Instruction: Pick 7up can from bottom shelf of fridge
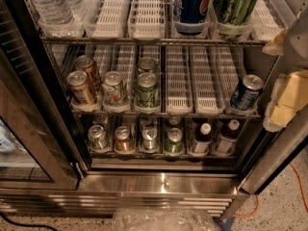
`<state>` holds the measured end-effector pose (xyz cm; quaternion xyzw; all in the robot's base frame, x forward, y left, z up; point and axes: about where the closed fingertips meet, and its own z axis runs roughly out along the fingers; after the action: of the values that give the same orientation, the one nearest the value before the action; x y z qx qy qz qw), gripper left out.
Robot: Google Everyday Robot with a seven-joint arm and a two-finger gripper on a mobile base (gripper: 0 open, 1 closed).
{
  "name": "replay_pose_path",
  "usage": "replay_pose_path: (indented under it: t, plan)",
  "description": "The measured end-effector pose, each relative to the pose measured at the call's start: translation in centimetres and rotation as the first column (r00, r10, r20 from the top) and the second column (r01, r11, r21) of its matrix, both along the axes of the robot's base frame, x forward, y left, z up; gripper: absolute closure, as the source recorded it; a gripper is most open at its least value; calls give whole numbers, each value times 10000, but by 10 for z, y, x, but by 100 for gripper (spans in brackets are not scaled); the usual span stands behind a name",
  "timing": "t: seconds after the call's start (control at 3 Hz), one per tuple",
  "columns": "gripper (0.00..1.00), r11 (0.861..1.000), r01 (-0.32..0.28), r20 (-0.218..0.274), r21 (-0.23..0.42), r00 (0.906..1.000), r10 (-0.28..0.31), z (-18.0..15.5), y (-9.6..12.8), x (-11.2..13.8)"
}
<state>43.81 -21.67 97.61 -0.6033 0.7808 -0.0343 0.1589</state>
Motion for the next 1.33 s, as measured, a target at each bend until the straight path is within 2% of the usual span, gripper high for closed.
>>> replay_pose_path:
  t: [0.67,1.0,1.33]
  plan:
    - [0,9997,170,144,184,9997,-173,2,1,1]
    - [0,9880,596,226,1423,9977,-634,-6,15,0]
    - [0,9390,941,363,3307,9930,-1123,-17,47,-13]
